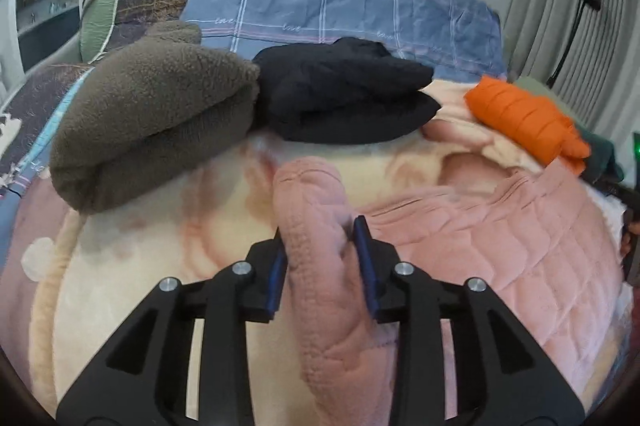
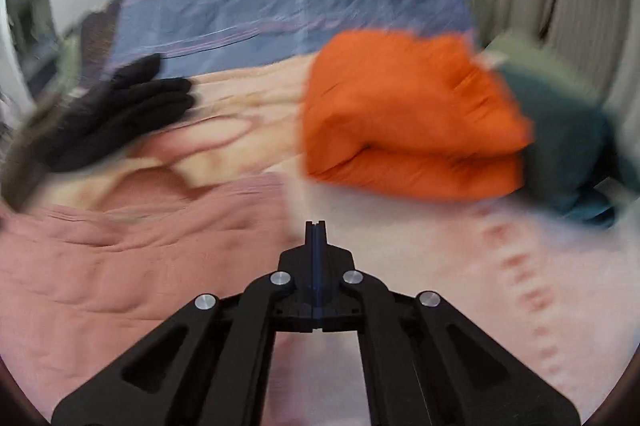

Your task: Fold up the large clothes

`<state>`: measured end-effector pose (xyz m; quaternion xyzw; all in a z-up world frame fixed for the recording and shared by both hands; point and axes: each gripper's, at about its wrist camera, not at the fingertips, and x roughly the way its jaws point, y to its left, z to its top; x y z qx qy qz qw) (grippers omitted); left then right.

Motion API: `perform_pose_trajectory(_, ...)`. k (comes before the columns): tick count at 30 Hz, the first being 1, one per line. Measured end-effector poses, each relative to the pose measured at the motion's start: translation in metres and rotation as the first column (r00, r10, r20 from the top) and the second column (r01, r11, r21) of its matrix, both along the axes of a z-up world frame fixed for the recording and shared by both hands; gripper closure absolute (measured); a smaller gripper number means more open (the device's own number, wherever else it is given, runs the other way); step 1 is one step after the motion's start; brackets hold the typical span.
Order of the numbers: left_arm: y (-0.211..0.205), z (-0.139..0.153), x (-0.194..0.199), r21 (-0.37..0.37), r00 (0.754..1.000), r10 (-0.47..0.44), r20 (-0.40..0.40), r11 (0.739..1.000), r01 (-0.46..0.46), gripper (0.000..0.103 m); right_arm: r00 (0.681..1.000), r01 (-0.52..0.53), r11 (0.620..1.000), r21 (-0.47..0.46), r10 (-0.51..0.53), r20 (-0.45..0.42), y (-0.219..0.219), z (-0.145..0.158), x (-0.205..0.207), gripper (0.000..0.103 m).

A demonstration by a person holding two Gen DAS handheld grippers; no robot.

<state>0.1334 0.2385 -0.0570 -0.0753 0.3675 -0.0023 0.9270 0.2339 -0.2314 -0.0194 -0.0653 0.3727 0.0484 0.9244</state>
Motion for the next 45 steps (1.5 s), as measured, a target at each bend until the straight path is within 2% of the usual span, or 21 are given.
perform_pose_trajectory(2, 0.0, -0.016, 0.006, 0.024, 0.997, 0.016, -0.07, 1.0, -0.014, 0.064, 0.988, -0.014, 0.998, 0.068, 0.024, -0.153, -0.009, -0.022, 0.019, 0.101)
perform_pose_trajectory(3, 0.001, -0.019, 0.004, 0.028, 0.997, 0.024, -0.071, 0.999, -0.022, 0.061, 0.985, 0.012, 0.996, 0.091, 0.004, -0.172, -0.014, -0.025, 0.019, 0.1)
perform_pose_trajectory(8, 0.006, 0.016, -0.021, 0.024, 0.999, 0.045, 0.02, 0.999, -0.045, 0.057, 0.997, -0.058, 0.99, 0.132, 0.064, -0.042, -0.008, 0.01, -0.019, 0.097)
perform_pose_trajectory(10, -0.002, 0.039, -0.03, 0.05, 0.997, 0.037, 0.07, 0.998, -0.041, 0.057, 0.993, -0.114, 0.989, 0.096, 0.112, 0.024, 0.01, 0.026, -0.033, 0.08)
perform_pose_trajectory(12, -0.019, 0.061, -0.038, 0.071, 0.992, -0.001, 0.124, 0.997, -0.008, 0.055, 0.985, -0.164, 0.986, 0.035, 0.161, 0.067, 0.028, 0.037, -0.044, 0.05)
perform_pose_trajectory(14, -0.039, 0.069, -0.04, 0.116, 0.991, -0.042, 0.128, 0.993, 0.027, 0.044, 0.98, -0.192, 0.981, 0.0, 0.192, 0.046, 0.038, 0.034, -0.038, 0.043)
perform_pose_trajectory(15, -0.051, 0.068, -0.039, 0.161, 0.992, -0.059, 0.115, 0.986, 0.04, 0.035, 0.981, -0.193, 0.981, 0.01, 0.193, 0.022, 0.039, 0.03, -0.031, 0.043)
perform_pose_trajectory(18, -0.064, 0.05, -0.027, 0.293, 0.998, -0.037, 0.051, 0.956, 0.02, 0.026, 0.984, -0.141, 0.986, 0.089, 0.15, -0.095, 0.024, 0.008, 0.011, 0.042)
perform_pose_trajectory(21, -0.044, 0.016, 0.002, 0.287, 0.996, 0.034, -0.083, 0.958, -0.008, 0.017, 0.972, -0.138, 0.968, 0.208, 0.172, -0.159, 0.01, -0.009, 0.041, 0.044)
perform_pose_trajectory(22, -0.032, 0.004, 0.012, 0.25, 0.99, 0.059, -0.127, 0.968, -0.026, 0.018, 0.96, -0.151, 0.947, 0.283, 0.21, -0.188, 0.006, -0.014, 0.049, 0.057)
perform_pose_trajectory(23, -0.024, -0.003, 0.016, 0.207, 0.986, 0.07, -0.151, 0.978, -0.038, 0.023, 0.95, -0.151, 0.932, 0.329, 0.229, -0.213, 0.005, -0.017, 0.051, 0.094)
perform_pose_trajectory(24, -0.015, -0.008, 0.019, 0.104, 0.986, 0.051, -0.159, 0.994, -0.035, 0.067, 0.954, -0.137, 0.932, 0.335, 0.215, -0.207, 0.004, -0.015, 0.049, 0.095)
perform_pose_trajectory(25, -0.011, -0.006, 0.019, 0.024, 0.988, 0.026, -0.153, 0.999, -0.022, 0.087, 0.965, -0.15, 0.932, 0.329, 0.211, -0.159, 0.003, -0.003, 0.039, 0.095)
perform_pose_trajectory(26, -0.011, -0.001, 0.019, 0.006, 0.99, 0.02, -0.137, 1.0, -0.019, 0.088, 0.975, -0.16, 0.936, 0.313, 0.2, -0.1, 0.002, 0.011, 0.029, 0.095)
perform_pose_trajectory(29, -0.024, 0.033, 0.007, 0.09, 1.0, -0.014, 0.018, 0.996, 0.013, 0.089, 0.989, -0.135, 0.937, 0.322, 0.145, -0.007, -0.013, 0.039, 0.009, 0.096)
perform_pose_trajectory(32, -0.023, 0.028, 0.023, 0.108, 1.0, 0.018, -0.018, 0.994, -0.016, 0.087, 0.993, -0.071, 0.962, 0.263, 0.093, -0.074, -0.017, 0.021, 0.02, 0.094)
perform_pose_trajectory(34, -0.027, 0.001, 0.04, 0.172, 0.994, 0.041, -0.098, 0.985, -0.024, 0.082, 0.979, -0.072, 0.973, 0.22, 0.111, -0.171, -0.009, -0.014, 0.03, 0.091)
perform_pose_trajectory(36, -0.031, -0.026, 0.047, 0.221, 0.985, 0.073, -0.157, 0.975, -0.037, 0.078, 0.986, -0.049, 0.981, 0.186, 0.077, -0.147, -0.011, -0.023, 0.024, 0.075)
perform_pose_trajectory(37, -0.029, -0.028, 0.041, 0.222, 0.987, 0.076, -0.139, 0.974, -0.044, 0.076, 0.989, -0.034, 0.981, 0.189, 0.059, -0.132, -0.013, -0.02, 0.02, 0.07)
perform_pose_trajectory(42, -0.023, 0.024, 0.012, 0.206, 0.997, 0.081, -0.019, 0.976, -0.075, 0.063, 0.999, -0.032, 0.988, 0.15, 0.033, 0.001, -0.013, 0.026, -0.016, 0.065)
perform_pose_trajectory(45, -0.049, 0.064, -0.005, 0.179, 0.996, 0.002, 0.085, 0.984, -0.017, 0.065, 0.984, -0.161, 0.968, 0.194, 0.143, 0.104, 0.006, 0.056, -0.056, 0.065)
